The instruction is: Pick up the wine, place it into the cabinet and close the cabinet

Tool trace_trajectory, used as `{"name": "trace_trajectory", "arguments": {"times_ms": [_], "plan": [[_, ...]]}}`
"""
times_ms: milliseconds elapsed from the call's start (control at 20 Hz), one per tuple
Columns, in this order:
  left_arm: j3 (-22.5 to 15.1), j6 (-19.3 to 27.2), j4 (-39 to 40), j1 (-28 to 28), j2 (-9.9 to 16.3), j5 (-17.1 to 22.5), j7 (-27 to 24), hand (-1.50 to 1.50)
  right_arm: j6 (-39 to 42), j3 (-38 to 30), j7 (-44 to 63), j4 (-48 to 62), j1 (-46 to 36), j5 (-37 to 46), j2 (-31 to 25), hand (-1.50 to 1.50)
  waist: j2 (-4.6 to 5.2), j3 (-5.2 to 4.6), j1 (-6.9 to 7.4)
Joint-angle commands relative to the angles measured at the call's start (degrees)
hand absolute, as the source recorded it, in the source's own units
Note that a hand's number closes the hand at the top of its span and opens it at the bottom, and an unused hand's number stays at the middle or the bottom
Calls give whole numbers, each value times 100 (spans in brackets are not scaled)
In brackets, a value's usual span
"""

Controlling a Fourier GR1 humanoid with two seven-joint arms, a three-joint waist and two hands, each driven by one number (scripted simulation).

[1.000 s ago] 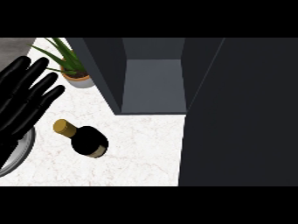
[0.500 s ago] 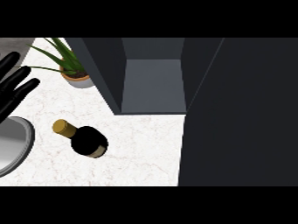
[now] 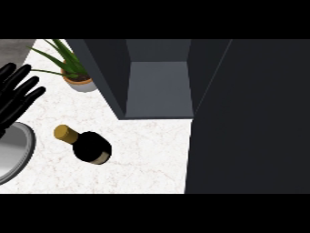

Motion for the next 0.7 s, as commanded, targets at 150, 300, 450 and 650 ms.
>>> {"name": "trace_trajectory", "arguments": {"times_ms": [150, 300, 450, 650], "plan": [[-240, -904, 1006, 468, -245, -675, -977, -150, -122, -351, 744, -1282, -68, -242, -166, -150, 17, -1, -26], [124, -1184, 1595, 229, 40, -478, -1214, -150, -114, -191, 674, -1226, -93, -152, -140, -150, 14, 1, -10], [-110, -1198, 1881, 247, -181, -979, -1539, -150, -106, -307, 754, -1280, -139, -215, -213, -150, 14, 3, -20], [-188, -1365, 2033, 328, -193, -1135, -1710, -150, -129, -59, 772, -1520, 171, -26, -278, -150, -3, 6, -62]]}}
